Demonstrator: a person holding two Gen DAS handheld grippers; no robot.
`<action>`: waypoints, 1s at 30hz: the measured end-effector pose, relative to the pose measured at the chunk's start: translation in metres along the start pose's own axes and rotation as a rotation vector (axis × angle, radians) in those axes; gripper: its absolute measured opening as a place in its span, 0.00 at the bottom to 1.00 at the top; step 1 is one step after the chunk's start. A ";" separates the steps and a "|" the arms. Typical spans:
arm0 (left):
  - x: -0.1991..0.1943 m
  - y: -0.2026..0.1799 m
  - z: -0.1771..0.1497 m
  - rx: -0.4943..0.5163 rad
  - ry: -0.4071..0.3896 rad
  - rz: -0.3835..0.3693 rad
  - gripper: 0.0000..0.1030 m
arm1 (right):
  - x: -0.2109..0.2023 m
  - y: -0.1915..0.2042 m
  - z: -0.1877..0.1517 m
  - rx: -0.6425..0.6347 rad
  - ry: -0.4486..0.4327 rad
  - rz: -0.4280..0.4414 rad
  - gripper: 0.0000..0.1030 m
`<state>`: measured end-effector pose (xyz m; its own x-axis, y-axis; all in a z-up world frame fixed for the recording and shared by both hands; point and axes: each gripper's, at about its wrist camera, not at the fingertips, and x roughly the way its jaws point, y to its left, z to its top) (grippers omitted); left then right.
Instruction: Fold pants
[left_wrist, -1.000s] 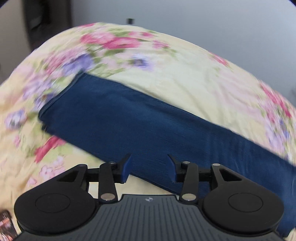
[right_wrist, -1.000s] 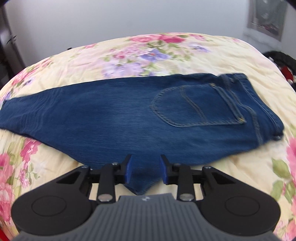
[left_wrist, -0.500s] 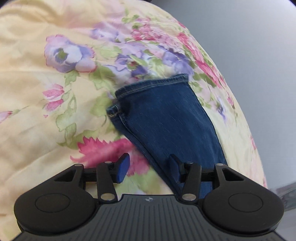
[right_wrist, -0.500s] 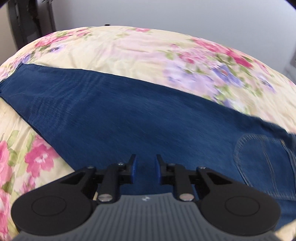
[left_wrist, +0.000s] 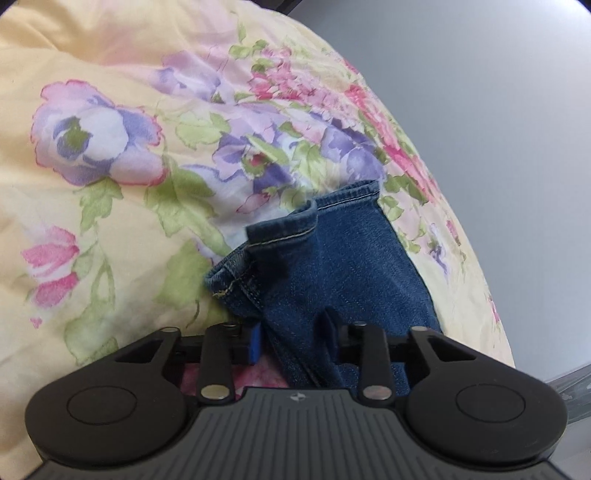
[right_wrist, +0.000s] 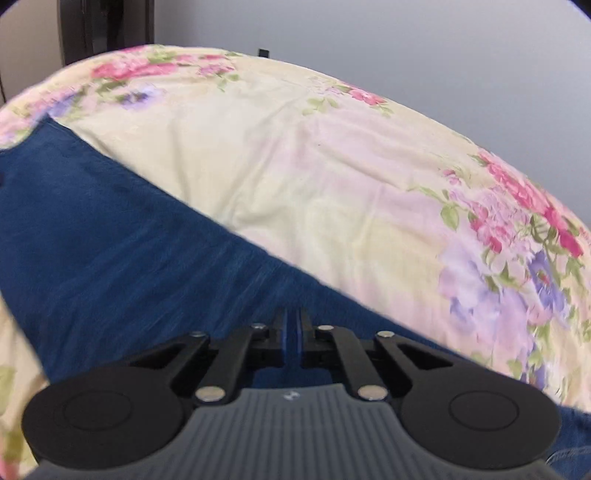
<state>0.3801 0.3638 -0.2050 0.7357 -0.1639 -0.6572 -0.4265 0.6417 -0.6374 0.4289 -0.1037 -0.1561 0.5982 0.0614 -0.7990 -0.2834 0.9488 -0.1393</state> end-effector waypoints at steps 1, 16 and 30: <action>-0.002 -0.001 0.000 0.013 -0.010 -0.003 0.26 | 0.007 0.000 0.004 0.007 0.015 -0.004 0.00; -0.055 -0.085 0.008 0.215 -0.115 0.038 0.05 | 0.016 -0.004 0.005 0.106 0.077 0.032 0.00; -0.147 -0.245 -0.035 0.463 -0.227 -0.042 0.05 | -0.054 0.025 -0.097 0.207 0.206 0.192 0.00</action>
<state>0.3582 0.2044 0.0332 0.8647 -0.0634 -0.4983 -0.1539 0.9108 -0.3830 0.3169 -0.1133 -0.1732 0.3784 0.2011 -0.9035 -0.2059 0.9699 0.1297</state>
